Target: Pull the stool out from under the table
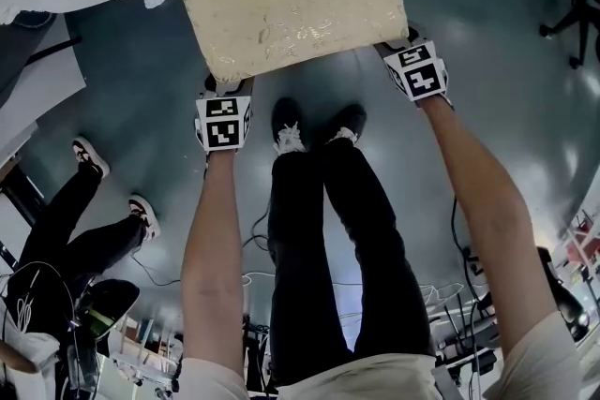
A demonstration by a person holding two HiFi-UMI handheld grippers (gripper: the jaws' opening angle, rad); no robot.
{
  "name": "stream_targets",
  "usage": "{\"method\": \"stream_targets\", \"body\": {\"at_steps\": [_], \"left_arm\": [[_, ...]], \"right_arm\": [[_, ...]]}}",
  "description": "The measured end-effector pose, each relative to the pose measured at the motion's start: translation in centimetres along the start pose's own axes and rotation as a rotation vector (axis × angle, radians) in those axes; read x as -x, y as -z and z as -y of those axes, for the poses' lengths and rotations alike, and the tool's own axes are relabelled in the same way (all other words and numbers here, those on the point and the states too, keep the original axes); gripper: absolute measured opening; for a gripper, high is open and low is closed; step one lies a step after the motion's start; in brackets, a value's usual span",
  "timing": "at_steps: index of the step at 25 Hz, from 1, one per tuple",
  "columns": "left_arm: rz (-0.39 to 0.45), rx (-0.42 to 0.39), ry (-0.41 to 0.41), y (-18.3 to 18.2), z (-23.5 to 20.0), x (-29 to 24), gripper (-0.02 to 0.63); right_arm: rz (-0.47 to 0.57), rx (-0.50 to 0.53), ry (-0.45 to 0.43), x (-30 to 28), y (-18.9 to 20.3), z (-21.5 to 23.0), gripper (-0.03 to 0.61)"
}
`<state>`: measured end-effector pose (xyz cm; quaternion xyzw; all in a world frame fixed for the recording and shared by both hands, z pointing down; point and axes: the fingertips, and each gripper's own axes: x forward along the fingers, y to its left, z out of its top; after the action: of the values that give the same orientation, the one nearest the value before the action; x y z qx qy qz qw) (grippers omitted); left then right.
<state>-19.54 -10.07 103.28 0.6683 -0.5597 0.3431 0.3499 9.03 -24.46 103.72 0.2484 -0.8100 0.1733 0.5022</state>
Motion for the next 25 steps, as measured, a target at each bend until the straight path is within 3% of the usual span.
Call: {"method": "stream_targets", "body": {"at_steps": [25], "left_arm": [[-0.120, -0.013, 0.058, 14.8, 7.7, 8.3, 0.284]], "right_arm": [[-0.117, -0.081, 0.004, 7.2, 13.6, -12.3, 0.273]]}}
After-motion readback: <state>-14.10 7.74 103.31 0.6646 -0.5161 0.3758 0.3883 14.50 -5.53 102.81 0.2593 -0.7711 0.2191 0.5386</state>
